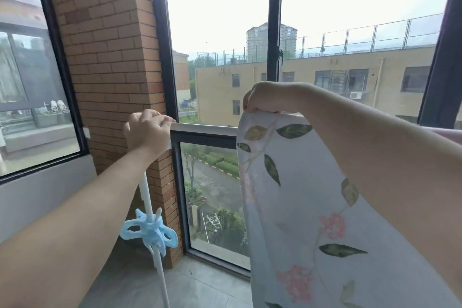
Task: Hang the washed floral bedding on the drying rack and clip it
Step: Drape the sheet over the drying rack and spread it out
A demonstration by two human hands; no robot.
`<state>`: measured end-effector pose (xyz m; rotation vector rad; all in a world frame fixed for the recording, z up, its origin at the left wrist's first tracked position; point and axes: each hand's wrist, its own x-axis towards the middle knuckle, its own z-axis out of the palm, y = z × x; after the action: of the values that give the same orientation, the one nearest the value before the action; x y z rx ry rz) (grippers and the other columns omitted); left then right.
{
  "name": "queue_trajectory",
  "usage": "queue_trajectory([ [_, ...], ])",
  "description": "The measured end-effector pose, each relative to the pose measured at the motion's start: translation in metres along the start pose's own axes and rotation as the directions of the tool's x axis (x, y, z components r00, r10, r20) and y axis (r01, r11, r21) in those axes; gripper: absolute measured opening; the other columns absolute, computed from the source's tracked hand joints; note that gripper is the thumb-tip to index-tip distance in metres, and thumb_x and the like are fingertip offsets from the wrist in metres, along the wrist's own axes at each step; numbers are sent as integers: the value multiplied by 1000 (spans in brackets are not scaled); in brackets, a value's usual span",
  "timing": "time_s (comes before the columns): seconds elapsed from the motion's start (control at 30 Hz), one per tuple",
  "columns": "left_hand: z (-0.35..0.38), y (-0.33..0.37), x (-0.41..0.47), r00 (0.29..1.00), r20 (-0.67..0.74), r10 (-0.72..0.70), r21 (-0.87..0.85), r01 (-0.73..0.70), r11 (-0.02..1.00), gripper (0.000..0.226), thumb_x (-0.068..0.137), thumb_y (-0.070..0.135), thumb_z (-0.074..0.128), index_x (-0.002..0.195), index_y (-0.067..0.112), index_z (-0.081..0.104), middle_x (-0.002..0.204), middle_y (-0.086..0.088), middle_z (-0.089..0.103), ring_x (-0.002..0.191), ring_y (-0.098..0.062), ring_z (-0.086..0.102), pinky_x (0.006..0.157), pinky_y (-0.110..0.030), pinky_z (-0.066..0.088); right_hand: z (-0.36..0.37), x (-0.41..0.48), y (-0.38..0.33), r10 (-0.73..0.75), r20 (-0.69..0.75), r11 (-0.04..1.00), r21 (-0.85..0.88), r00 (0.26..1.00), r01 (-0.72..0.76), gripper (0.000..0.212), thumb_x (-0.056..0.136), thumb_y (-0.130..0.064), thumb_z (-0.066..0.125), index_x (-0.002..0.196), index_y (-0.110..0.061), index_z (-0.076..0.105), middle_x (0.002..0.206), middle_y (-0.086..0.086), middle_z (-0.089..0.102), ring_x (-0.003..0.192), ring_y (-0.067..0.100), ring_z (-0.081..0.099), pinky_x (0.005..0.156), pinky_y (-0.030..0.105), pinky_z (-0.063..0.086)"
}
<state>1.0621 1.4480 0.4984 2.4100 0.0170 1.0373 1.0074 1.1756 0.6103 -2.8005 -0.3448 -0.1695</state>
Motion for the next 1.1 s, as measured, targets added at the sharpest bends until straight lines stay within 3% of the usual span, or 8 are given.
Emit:
queue_trajectory([
  [0.1,0,-20,7,993,86,83,-171,-67,983,31,105,34,41,96,32,70,123,10,65,129,-25,44,115,-51,25,6,-4,-18,6,-18,998,-65,1000,-7,11,93,-16,54,100,-23,59,89,-1,55,77,18,50,71,31,48],
  [0.23,-2,-26,4,970,95,225,-378,-174,909,22,101,39,51,113,36,69,109,19,67,119,-11,52,103,-35,39,23,4,-44,-6,-42,994,-105,999,2,10,97,-21,52,104,-28,55,86,-9,51,72,9,47,67,17,37],
  [0.33,1,-26,0,942,168,289,-502,-170,848,38,95,45,61,131,31,59,123,16,65,121,-8,56,104,-32,43,39,18,-62,12,-72,991,-134,997,-21,10,99,-22,50,105,-30,52,87,-8,50,68,3,41,66,17,36],
  [0.43,0,-50,9,938,139,317,-439,-229,869,36,91,49,66,121,29,67,140,11,58,130,-11,51,112,-35,39,54,34,-88,25,-97,988,-149,995,-40,11,98,-24,48,104,-32,52,103,-2,54,85,16,51,76,25,45],
  [0.57,-8,-62,16,917,210,340,-535,-183,825,42,90,52,66,126,30,68,130,14,65,125,-5,56,110,-29,41,68,58,-114,32,-114,990,-130,993,-47,20,98,-23,46,111,-29,59,109,-2,53,99,19,48,86,33,47],
  [0.7,-9,-61,13,909,204,363,-558,-197,806,50,86,59,68,130,33,64,128,15,66,121,-4,58,105,-31,45,74,76,-148,-23,-125,995,-99,992,10,35,100,-19,43,130,-16,60,109,-1,51,99,18,46,69,16,35],
  [0.83,-10,-65,18,923,298,245,-707,41,706,64,77,59,77,130,36,51,130,11,65,118,-5,60,103,-37,49,75,88,-171,-51,-165,998,-34,985,46,36,99,-13,44,132,-15,60,109,-1,52,99,16,47,70,15,37],
  [1.1,-12,-71,13,931,282,231,-739,58,671,78,82,25,80,146,18,36,141,7,52,130,-8,49,108,-35,45,94,86,-175,17,-40,996,-90,999,-20,36,96,-20,51,130,-14,62,126,5,62,106,22,60,98,36,50],
])
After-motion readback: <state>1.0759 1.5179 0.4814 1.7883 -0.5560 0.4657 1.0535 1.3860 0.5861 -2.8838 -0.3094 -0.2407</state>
